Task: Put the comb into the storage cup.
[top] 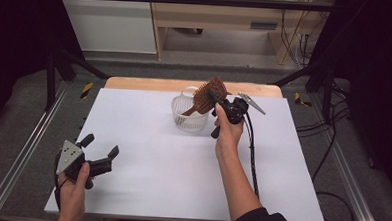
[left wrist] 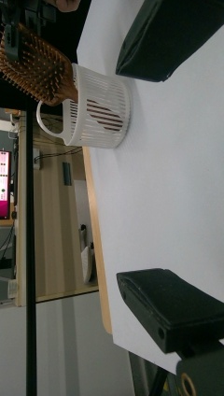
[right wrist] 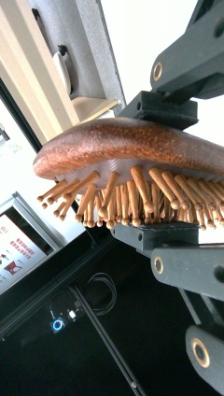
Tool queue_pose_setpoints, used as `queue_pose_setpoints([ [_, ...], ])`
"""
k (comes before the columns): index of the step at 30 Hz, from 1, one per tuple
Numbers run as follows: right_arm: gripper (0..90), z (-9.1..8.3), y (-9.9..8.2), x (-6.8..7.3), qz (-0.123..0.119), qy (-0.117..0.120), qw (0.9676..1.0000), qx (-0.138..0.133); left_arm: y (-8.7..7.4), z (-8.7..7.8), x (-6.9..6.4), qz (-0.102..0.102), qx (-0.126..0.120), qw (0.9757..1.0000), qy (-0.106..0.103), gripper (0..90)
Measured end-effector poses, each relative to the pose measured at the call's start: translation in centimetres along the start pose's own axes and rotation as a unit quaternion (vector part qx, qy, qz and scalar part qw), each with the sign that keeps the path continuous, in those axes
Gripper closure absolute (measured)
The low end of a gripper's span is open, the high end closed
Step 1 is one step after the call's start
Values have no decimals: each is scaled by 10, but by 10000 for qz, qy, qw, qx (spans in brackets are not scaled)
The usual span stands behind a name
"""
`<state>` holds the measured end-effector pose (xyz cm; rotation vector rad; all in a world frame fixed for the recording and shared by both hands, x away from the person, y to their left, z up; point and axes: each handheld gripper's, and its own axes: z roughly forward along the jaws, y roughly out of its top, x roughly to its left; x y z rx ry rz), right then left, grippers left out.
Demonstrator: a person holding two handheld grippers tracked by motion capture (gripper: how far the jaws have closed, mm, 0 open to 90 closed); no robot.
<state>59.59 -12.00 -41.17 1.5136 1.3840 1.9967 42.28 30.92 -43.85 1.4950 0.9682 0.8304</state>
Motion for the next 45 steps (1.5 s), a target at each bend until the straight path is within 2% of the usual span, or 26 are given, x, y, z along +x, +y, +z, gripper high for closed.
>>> queue_pose_setpoints([
  [19, 529, 1, -1, -4, 42, -33, 10000, 57, 0, 0, 0, -7, 4, 10000, -8, 30],
  [45, 524, 1, -2, -7, 47, 63, 9999, 130, 0, 1, 0, -3, 11, 10000, -15, 30],
])
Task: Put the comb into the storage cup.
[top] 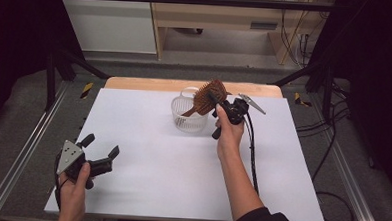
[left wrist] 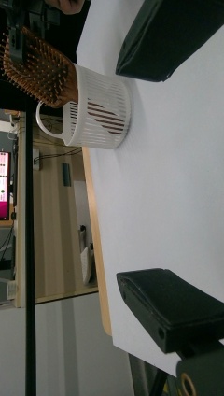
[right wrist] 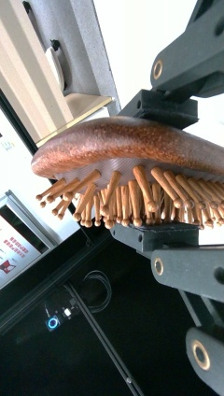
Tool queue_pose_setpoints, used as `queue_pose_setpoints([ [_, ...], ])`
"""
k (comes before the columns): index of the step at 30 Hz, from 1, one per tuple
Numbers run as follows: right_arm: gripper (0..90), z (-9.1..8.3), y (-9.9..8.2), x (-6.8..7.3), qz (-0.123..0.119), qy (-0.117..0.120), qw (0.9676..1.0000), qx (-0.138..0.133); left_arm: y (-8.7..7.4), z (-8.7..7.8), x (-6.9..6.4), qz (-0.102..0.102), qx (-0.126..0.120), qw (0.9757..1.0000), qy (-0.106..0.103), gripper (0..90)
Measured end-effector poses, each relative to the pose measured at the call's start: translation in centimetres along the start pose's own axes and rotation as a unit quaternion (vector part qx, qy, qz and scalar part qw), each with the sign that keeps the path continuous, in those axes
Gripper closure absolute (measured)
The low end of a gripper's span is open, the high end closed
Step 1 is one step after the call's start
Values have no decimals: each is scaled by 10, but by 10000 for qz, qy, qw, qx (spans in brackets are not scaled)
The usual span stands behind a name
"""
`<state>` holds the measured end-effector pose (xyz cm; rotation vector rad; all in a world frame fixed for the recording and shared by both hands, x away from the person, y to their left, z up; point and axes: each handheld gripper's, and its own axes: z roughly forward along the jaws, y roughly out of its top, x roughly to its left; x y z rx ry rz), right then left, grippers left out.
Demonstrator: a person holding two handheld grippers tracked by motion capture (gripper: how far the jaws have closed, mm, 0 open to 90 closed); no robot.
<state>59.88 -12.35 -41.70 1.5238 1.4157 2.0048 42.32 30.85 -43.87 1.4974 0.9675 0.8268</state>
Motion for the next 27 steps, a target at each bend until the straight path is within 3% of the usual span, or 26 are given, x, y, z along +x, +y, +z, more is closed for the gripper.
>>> queue_pose_setpoints([
  [27, 505, -1, -1, 2, -158, -15, 9997, 203, 1, 0, -1, 24, -3, 10000, -17, 29],
])
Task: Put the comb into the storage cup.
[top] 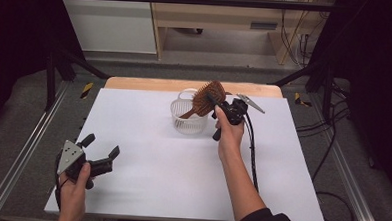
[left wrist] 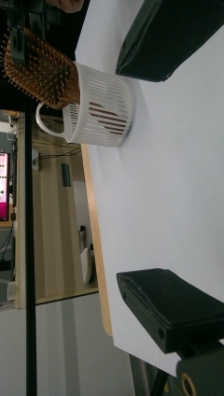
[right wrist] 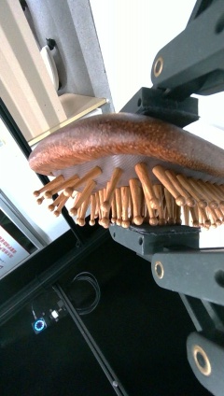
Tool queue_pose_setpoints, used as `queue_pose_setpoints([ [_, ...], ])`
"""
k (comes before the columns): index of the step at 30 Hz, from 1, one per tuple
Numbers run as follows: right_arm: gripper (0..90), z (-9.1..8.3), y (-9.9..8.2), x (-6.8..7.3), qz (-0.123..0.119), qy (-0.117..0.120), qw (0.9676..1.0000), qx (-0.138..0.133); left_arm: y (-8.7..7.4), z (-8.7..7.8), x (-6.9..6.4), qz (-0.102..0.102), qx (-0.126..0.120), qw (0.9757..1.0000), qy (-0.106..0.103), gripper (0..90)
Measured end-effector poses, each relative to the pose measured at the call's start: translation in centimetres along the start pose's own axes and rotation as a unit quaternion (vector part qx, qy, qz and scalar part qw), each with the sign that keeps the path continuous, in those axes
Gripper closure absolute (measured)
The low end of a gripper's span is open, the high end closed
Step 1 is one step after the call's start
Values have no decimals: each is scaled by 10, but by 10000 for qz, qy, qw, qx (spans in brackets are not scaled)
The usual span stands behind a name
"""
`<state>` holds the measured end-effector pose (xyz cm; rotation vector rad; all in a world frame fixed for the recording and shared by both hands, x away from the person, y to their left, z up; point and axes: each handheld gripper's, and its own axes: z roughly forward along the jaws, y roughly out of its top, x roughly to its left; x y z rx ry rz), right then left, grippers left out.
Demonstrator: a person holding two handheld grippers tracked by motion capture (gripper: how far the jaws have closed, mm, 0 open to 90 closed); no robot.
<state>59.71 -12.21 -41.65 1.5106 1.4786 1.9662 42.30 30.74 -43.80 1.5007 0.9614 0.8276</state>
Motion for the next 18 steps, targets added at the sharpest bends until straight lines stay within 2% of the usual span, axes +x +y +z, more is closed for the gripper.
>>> queue_pose_setpoints([
  [18, 484, -2, 2, 0, -28, 44, 9999, 130, 0, 0, 0, 0, 19, 10000, 17, 30],
])
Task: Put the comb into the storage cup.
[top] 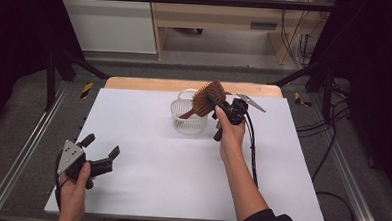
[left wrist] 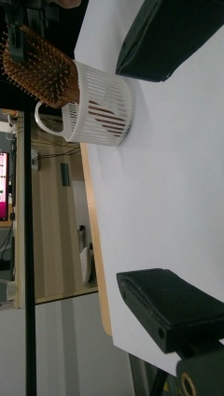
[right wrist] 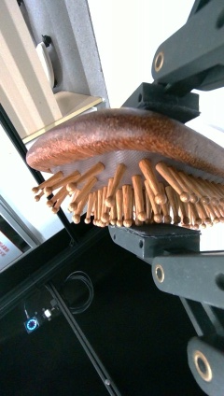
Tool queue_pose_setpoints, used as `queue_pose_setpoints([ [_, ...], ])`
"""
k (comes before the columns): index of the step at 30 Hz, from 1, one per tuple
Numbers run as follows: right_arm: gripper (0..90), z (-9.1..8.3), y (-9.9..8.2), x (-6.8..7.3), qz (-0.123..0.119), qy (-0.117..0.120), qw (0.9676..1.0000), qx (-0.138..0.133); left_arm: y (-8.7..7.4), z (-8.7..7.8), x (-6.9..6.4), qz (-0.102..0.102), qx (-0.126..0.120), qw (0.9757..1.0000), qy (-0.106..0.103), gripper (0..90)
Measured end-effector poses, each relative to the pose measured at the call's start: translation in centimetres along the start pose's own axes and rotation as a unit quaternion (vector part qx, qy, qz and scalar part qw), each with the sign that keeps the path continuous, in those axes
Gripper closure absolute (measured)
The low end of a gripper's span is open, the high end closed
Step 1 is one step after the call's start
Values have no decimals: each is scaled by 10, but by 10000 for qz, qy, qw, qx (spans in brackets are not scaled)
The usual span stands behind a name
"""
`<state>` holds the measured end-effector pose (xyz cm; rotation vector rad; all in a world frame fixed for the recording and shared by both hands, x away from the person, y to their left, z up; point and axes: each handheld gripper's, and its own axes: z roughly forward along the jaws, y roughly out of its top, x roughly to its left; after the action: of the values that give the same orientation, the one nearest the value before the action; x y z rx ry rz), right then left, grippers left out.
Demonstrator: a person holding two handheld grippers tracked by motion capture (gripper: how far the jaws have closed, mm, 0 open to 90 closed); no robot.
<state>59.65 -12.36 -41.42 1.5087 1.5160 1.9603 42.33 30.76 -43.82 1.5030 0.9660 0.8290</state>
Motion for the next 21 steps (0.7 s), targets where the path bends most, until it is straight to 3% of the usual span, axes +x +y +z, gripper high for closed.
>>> queue_pose_setpoints([
  [21, 454, 0, 1, -2, 6, 98, 9999, 65, 0, 0, 0, 0, 6, 10000, -3, 30],
])
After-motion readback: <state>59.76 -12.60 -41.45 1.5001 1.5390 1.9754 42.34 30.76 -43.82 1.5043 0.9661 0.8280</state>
